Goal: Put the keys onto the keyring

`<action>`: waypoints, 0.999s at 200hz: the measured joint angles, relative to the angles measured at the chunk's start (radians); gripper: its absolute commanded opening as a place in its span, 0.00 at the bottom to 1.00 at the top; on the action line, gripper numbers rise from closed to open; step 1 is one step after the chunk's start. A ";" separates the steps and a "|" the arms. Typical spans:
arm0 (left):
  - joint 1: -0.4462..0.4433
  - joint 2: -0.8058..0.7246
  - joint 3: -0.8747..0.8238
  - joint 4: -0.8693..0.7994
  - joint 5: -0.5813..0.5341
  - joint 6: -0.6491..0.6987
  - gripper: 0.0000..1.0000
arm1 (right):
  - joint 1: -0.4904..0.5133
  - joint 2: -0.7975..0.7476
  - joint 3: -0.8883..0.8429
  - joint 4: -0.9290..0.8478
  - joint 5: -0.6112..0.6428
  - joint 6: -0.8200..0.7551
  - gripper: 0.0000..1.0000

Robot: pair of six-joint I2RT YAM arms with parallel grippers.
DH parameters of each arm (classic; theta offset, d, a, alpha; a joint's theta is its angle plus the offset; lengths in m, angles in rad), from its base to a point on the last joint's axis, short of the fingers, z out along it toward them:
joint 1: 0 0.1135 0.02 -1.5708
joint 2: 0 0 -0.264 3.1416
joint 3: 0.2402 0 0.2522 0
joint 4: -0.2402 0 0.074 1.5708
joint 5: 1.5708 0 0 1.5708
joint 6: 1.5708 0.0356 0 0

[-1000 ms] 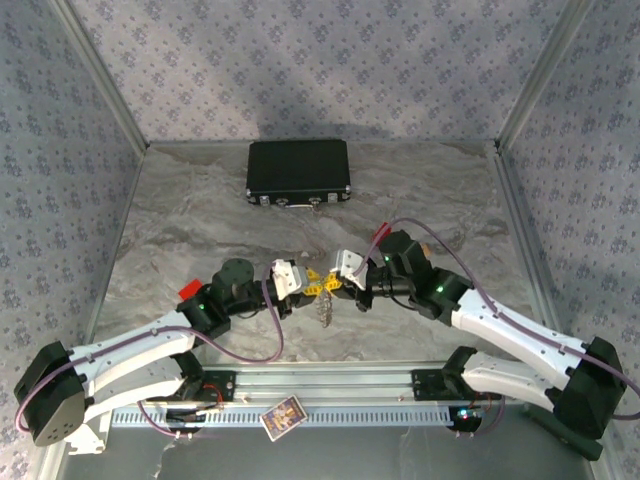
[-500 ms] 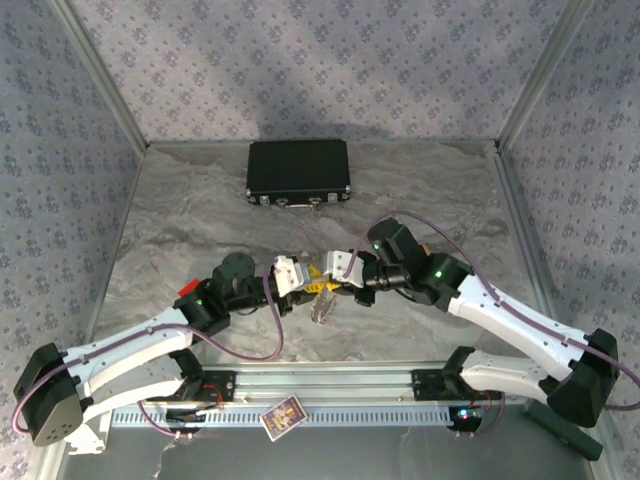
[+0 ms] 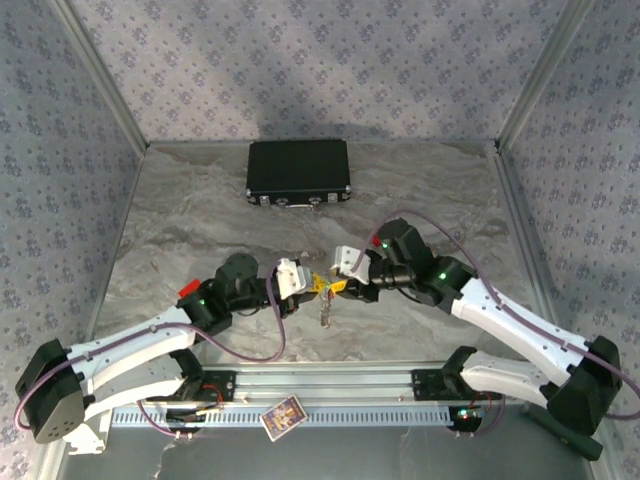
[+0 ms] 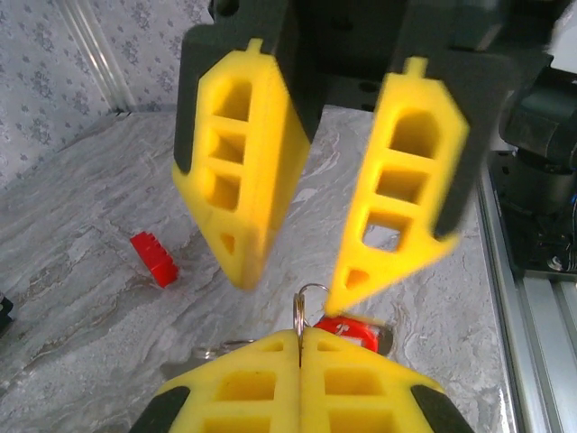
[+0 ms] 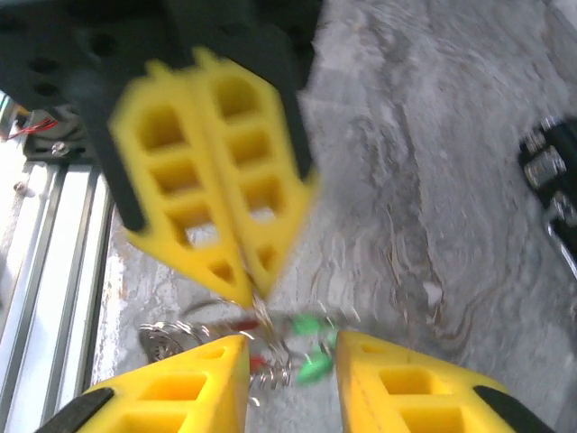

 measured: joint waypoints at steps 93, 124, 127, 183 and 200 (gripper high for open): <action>0.000 0.025 -0.077 0.156 0.000 -0.073 0.00 | -0.068 -0.050 -0.171 0.253 -0.155 0.200 0.33; 0.000 0.025 -0.079 0.164 0.001 -0.078 0.00 | -0.068 -0.039 -0.171 0.273 -0.174 0.210 0.31; 0.000 0.025 -0.079 0.165 0.001 -0.078 0.00 | -0.068 -0.037 -0.171 0.273 -0.176 0.210 0.30; 0.000 0.025 -0.082 0.175 0.008 -0.078 0.00 | -0.068 0.006 -0.167 0.272 -0.208 0.206 0.17; 0.000 0.025 -0.082 0.175 0.008 -0.078 0.00 | -0.068 0.014 -0.163 0.269 -0.224 0.207 0.05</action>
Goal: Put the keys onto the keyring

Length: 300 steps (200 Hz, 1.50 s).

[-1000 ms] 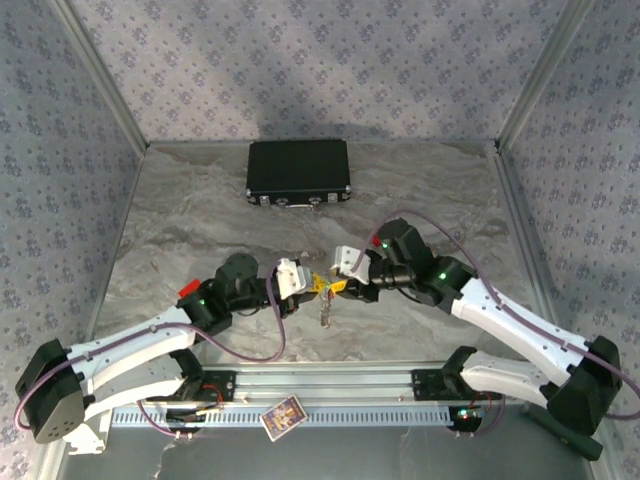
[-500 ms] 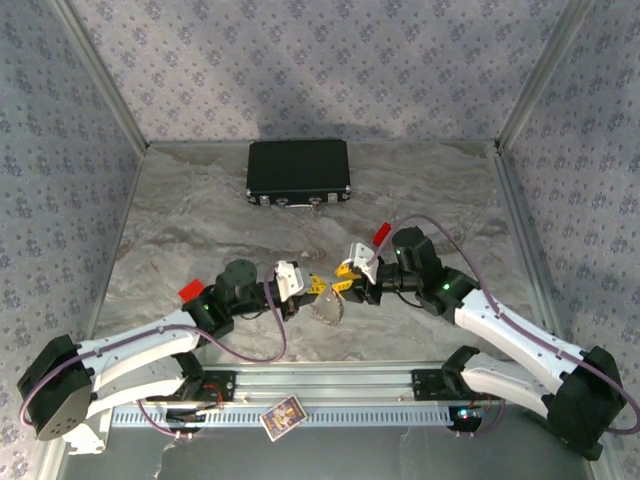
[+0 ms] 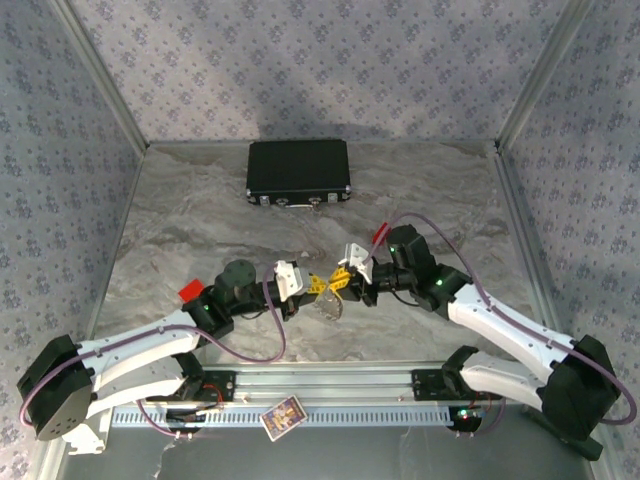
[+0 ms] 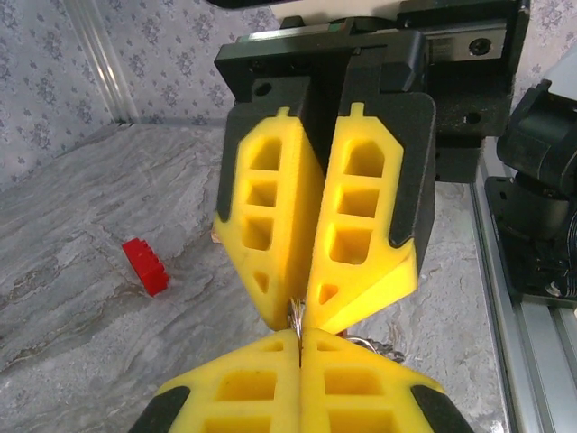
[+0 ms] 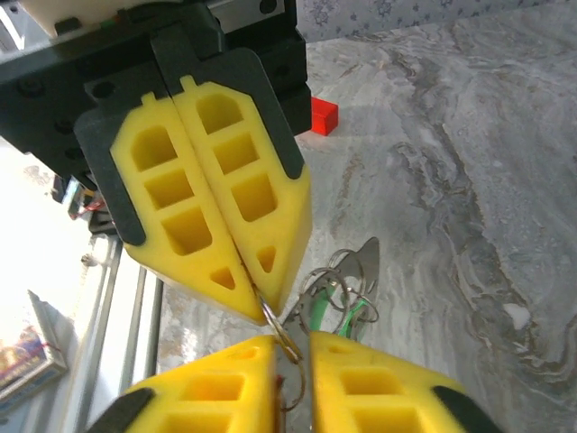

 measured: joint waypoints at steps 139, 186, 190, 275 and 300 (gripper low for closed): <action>-0.001 -0.021 0.082 -0.198 -0.014 0.079 0.02 | 0.081 0.146 0.351 -0.496 0.103 -0.294 0.00; -0.003 -0.022 0.088 -0.224 0.002 0.095 0.00 | 0.080 0.153 0.362 -0.522 0.107 -0.302 0.34; -0.003 -0.022 0.088 -0.227 0.000 0.095 0.00 | 0.077 0.149 0.356 -0.513 0.106 -0.310 0.36; -0.002 -0.035 0.064 -0.208 -0.005 0.090 0.00 | 0.036 -0.006 0.116 -0.297 0.104 -0.101 0.47; -0.002 -0.035 0.062 -0.203 -0.015 0.086 0.00 | 0.036 -0.021 0.093 -0.246 0.098 -0.044 0.48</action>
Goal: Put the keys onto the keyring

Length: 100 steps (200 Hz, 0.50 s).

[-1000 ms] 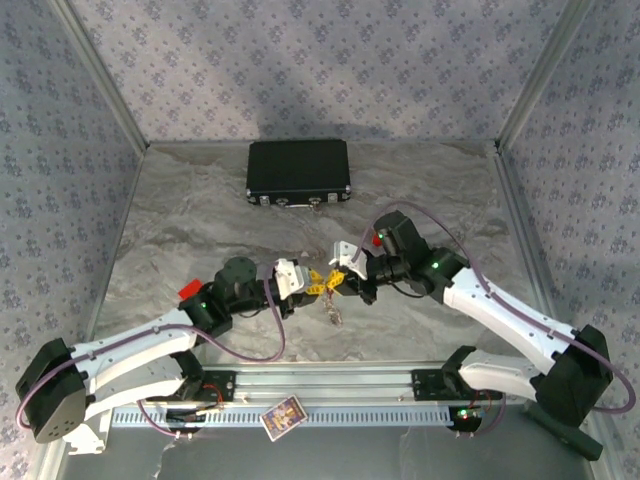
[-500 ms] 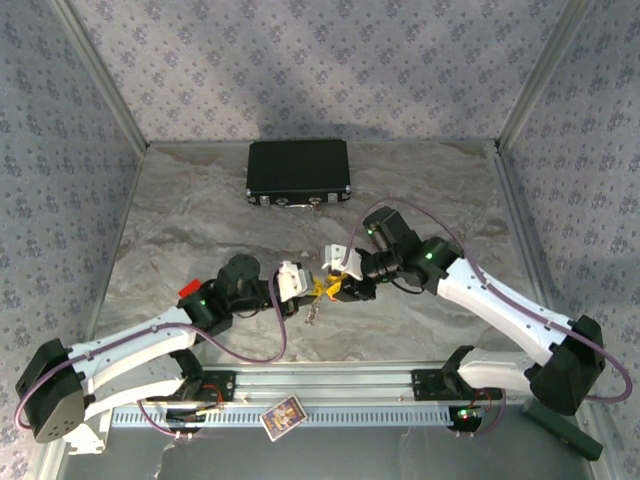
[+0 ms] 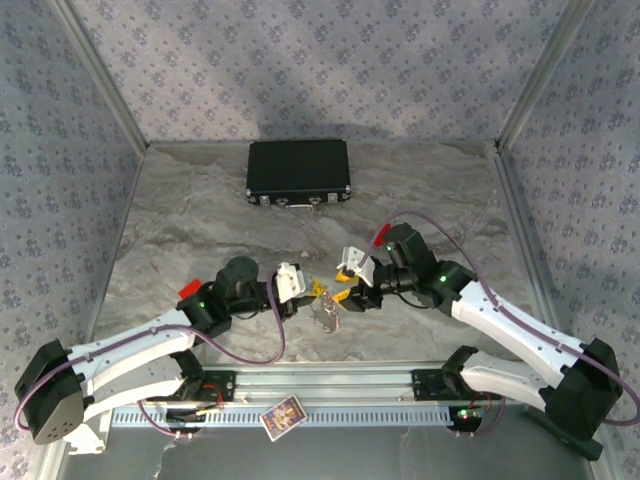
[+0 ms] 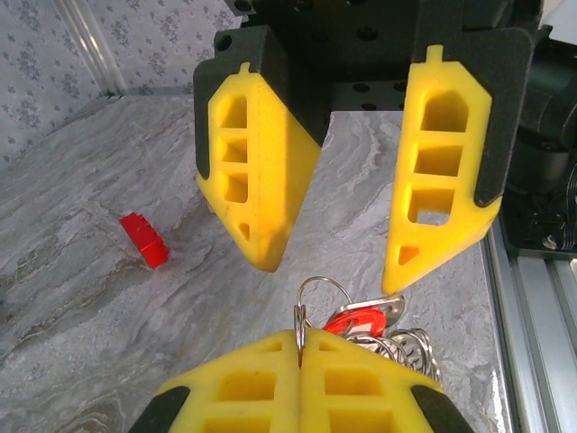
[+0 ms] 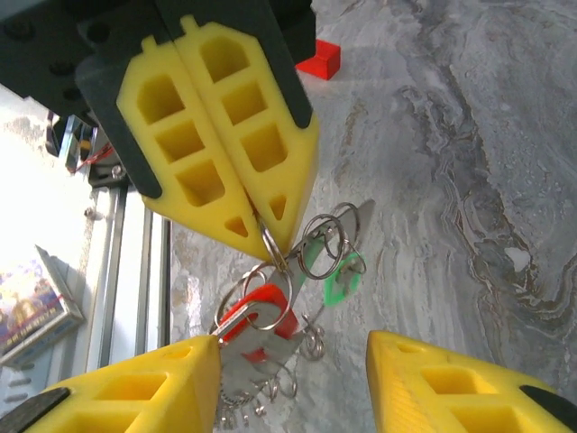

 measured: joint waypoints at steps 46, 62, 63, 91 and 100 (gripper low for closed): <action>0.000 0.003 -0.001 0.019 -0.009 -0.014 0.00 | 0.015 -0.023 -0.026 0.036 -0.005 0.066 0.48; 0.000 0.003 -0.001 0.025 -0.009 -0.014 0.00 | 0.026 -0.023 -0.027 0.039 -0.006 0.077 0.48; 0.000 0.003 -0.001 0.025 -0.009 -0.014 0.00 | 0.026 -0.023 -0.027 0.039 -0.006 0.077 0.48; 0.000 0.003 -0.001 0.031 -0.009 -0.014 0.00 | 0.038 -0.023 -0.027 0.044 0.003 0.088 0.43; 0.000 0.003 -0.001 0.032 -0.009 -0.015 0.00 | 0.040 -0.023 -0.027 0.045 0.011 0.090 0.41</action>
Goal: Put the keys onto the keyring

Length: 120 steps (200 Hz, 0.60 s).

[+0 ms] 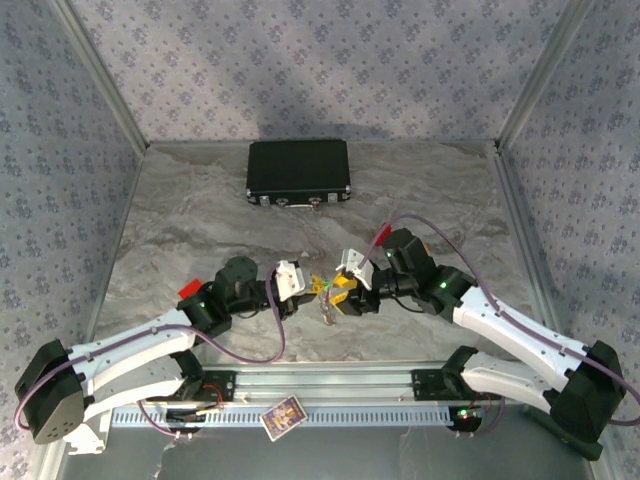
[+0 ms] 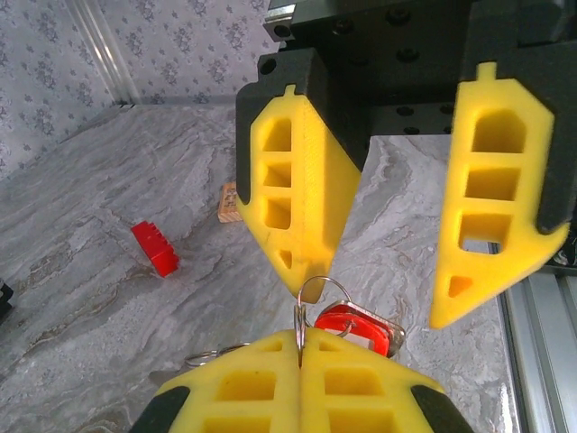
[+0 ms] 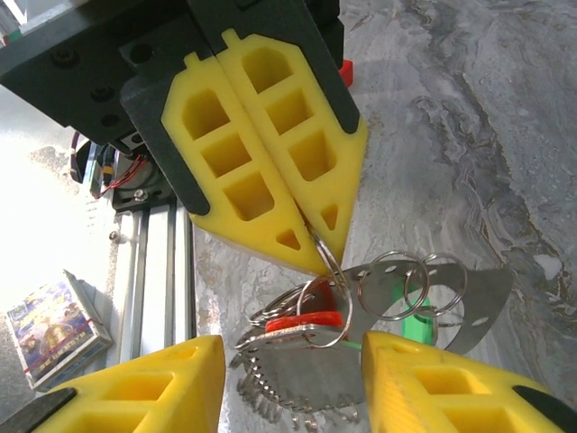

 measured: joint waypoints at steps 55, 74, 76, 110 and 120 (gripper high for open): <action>0.000 0.000 0.000 0.013 0.000 -0.007 0.00 | 0.000 0.011 0.000 0.001 0.043 0.013 0.47; 0.000 0.000 0.000 0.014 0.000 -0.008 0.00 | 0.005 0.011 0.000 0.008 0.043 0.016 0.47; 0.000 0.000 0.000 0.014 0.000 -0.008 0.00 | 0.005 0.011 0.000 0.008 0.043 0.016 0.47; 0.000 0.000 0.000 0.014 0.000 -0.017 0.00 | 0.010 0.011 -0.002 0.020 0.051 0.018 0.36; 0.000 0.000 0.000 0.014 0.000 -0.018 0.00 | 0.011 0.013 -0.002 0.023 0.056 0.014 0.30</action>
